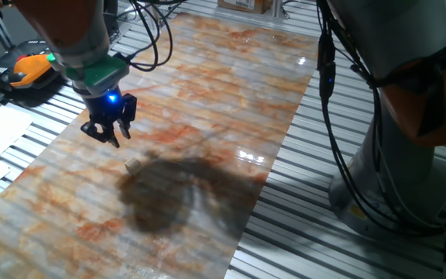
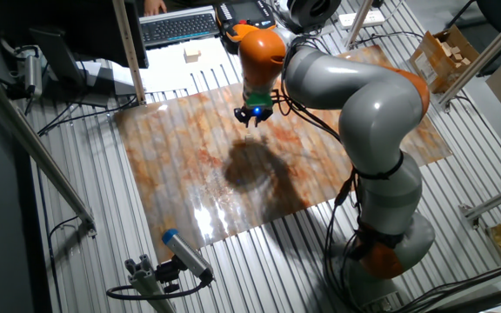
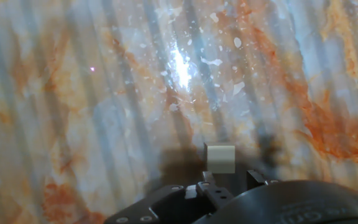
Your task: Pick up one small block
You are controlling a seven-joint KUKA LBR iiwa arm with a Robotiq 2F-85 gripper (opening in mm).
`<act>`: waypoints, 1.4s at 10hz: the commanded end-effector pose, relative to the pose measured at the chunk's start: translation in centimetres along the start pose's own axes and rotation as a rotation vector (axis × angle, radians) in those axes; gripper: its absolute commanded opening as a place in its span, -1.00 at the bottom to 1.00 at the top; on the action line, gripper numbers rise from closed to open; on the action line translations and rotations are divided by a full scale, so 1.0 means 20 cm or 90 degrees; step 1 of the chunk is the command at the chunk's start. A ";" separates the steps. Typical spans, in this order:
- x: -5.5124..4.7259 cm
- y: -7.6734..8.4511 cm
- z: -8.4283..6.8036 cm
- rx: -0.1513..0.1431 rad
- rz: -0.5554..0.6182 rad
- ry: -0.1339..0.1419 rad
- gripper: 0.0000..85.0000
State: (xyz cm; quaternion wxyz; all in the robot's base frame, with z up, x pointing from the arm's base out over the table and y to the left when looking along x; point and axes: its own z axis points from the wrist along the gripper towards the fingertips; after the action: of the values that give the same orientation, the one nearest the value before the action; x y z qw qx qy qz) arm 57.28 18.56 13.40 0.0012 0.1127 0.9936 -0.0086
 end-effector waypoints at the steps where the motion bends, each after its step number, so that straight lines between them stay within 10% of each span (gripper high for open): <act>1: -0.01 0.00 0.01 -0.002 0.000 0.001 -0.20; 8: -0.05 -0.01 0.11 0.000 0.016 -0.003 -0.20; 9: -0.05 -0.01 0.12 0.001 0.019 -0.004 0.20; 14: -0.05 -0.02 0.23 0.001 0.030 -0.021 0.20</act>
State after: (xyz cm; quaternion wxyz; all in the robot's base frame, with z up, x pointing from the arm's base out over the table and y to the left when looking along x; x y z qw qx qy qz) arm 58.21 17.86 8.61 0.0184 0.1359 0.9905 -0.0109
